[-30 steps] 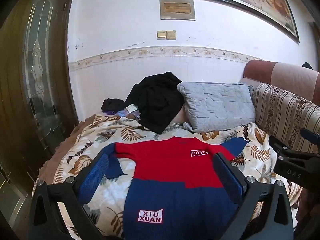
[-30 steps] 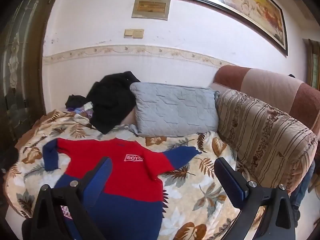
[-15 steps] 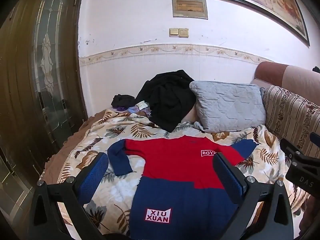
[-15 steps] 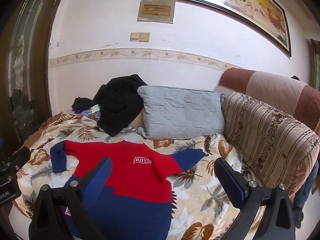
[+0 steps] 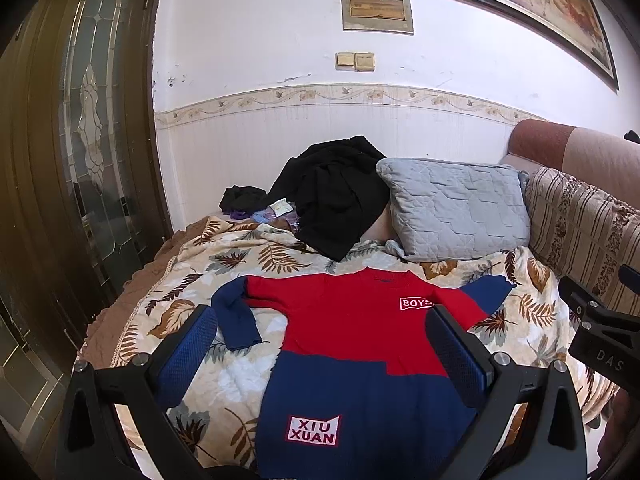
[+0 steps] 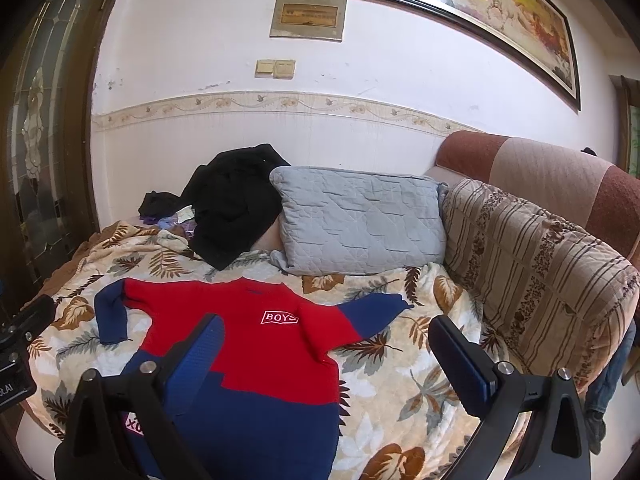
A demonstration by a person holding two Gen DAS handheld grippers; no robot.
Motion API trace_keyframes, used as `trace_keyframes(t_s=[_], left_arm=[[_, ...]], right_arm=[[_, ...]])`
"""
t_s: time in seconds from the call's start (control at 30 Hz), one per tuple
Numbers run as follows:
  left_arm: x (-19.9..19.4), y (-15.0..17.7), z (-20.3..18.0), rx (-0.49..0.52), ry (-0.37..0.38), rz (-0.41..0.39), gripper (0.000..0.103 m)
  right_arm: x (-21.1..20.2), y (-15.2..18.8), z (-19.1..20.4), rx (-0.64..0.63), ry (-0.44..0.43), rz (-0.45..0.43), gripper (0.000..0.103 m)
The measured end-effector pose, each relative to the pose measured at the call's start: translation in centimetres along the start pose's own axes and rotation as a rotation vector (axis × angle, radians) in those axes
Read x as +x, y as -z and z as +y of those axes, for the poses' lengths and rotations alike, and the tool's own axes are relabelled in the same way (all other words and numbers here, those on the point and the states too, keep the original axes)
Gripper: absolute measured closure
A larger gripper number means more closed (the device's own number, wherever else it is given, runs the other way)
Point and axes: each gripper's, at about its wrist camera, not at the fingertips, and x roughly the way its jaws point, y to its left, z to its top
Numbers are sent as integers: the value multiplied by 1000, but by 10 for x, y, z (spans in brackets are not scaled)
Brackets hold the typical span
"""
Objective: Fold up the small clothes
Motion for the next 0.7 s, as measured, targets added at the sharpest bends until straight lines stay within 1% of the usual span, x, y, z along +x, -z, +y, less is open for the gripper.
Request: trace_keyframes(t_s=[0.7], left_arm=[[3,2,-7,5,2,10,0]], right_arm=[[4,1,1,-1,10,9,0]])
